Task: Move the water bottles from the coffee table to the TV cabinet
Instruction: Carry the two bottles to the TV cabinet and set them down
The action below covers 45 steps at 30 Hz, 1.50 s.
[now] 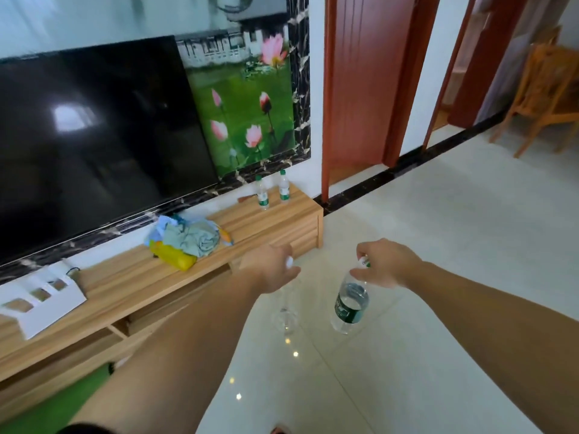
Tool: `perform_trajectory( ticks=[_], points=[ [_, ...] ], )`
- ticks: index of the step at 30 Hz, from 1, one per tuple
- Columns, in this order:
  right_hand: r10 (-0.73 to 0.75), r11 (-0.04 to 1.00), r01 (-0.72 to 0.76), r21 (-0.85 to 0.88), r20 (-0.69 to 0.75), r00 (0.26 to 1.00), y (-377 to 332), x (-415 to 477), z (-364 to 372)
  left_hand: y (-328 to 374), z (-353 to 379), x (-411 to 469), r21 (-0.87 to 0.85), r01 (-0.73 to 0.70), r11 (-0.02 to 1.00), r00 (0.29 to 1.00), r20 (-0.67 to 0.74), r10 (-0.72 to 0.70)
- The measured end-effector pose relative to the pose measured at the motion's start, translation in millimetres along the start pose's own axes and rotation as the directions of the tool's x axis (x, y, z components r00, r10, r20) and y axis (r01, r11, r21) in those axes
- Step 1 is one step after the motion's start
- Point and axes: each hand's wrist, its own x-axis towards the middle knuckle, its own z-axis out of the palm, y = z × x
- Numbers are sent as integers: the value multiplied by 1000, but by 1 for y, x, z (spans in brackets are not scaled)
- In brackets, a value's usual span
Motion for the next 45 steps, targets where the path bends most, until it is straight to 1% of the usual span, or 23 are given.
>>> perform_trajectory(
  ticks=[4,7,12,14,17,20,23,27,30,32,39,45],
  points=[
    [-11,999,14,-51,56,998,-13,51,6,-39,8,26,-83,50,995,999,10,-50],
    [7,997,-1,-71,87,996,-26,95,13,-68,11,47,-132,71,989,997,16,-69],
    [53,994,-33,-107,188,981,-43,151,35,-122,21,73,-140,107,984,994,25,-104],
    [49,995,-27,-92,246,968,-49,167,36,-139,23,82,-133,131,982,991,43,-126],
    [32,999,-27,-20,335,942,-53,192,31,-156,25,99,-142,153,978,987,70,-144],
    [-6,999,-15,49,384,923,-53,219,26,-164,28,122,-152,168,974,984,80,-157],
    [-44,998,22,62,393,918,-47,248,33,-163,36,145,-128,174,976,982,91,-163],
    [-101,995,91,44,423,900,-29,298,45,-163,45,181,-115,222,968,970,125,-208],
    [-158,986,166,21,444,882,-13,347,45,-165,47,219,-118,241,963,963,154,-222],
    [-184,982,185,39,431,883,0,381,41,-163,45,250,-117,246,962,959,173,-224],
    [-176,984,152,89,432,885,50,464,15,-152,31,352,-140,252,958,958,174,-227],
    [-158,987,127,101,402,902,69,531,-4,-167,27,425,-118,252,960,957,176,-230]
  ],
)
